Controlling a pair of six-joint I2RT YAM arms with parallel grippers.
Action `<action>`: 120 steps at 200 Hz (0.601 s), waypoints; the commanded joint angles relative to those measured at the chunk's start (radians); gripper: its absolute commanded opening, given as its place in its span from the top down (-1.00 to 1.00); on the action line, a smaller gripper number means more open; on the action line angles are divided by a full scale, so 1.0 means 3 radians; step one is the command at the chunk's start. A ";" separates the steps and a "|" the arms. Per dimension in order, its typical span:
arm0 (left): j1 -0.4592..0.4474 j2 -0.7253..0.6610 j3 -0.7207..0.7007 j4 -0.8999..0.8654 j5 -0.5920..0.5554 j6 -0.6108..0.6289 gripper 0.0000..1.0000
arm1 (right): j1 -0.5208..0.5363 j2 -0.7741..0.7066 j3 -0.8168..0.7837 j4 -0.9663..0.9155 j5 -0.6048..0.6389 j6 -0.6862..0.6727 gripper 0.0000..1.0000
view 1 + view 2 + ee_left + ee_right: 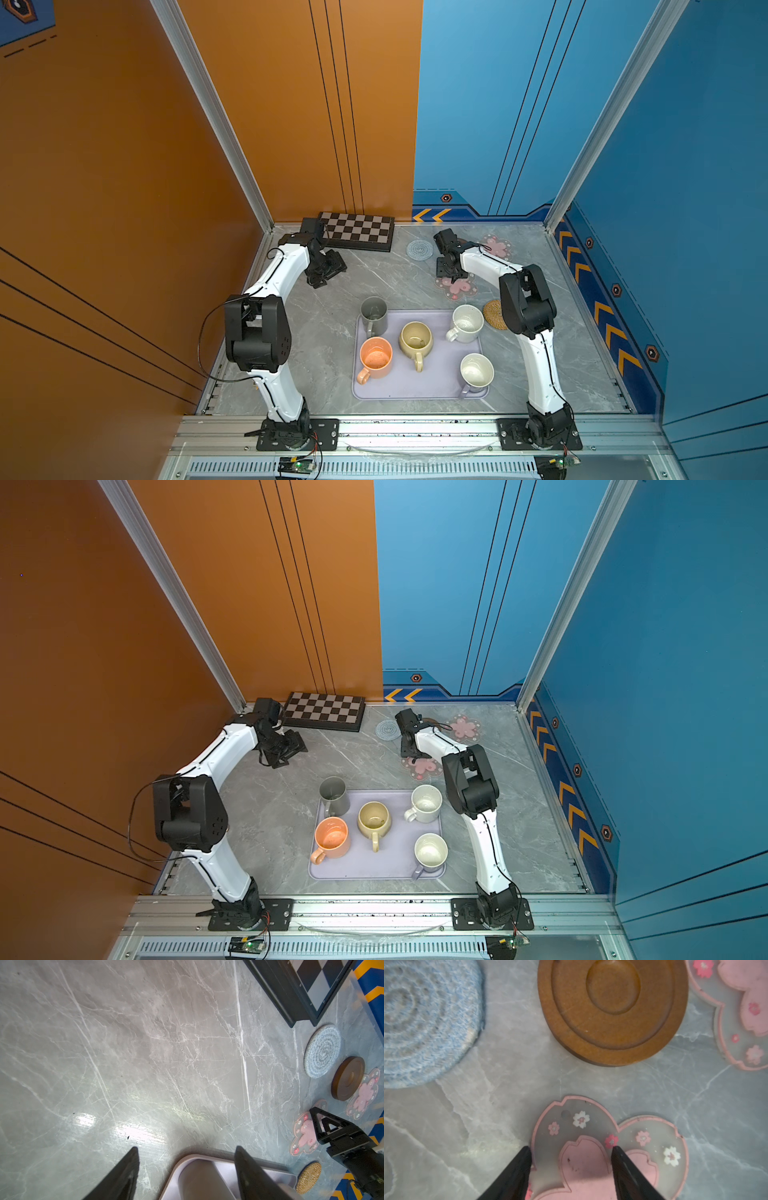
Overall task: Place cups on coasters
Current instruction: Move the coaster to the middle-right of the table.
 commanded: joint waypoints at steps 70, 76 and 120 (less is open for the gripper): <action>-0.0087 -0.0076 0.0109 -0.0047 0.0031 -0.0050 -0.46 | -0.0310 -0.0245 -0.0630 -0.0164 0.0002 -0.0036 -0.26; -0.0090 -0.0073 0.0115 -0.0044 0.0028 -0.0055 -0.46 | -0.0312 -0.0273 -0.0654 -0.0141 -0.0027 -0.0057 -0.26; -0.0118 -0.0090 0.0144 -0.0045 0.0031 -0.0065 -0.46 | -0.0298 -0.0490 -0.0659 -0.0081 -0.0167 -0.0162 -0.29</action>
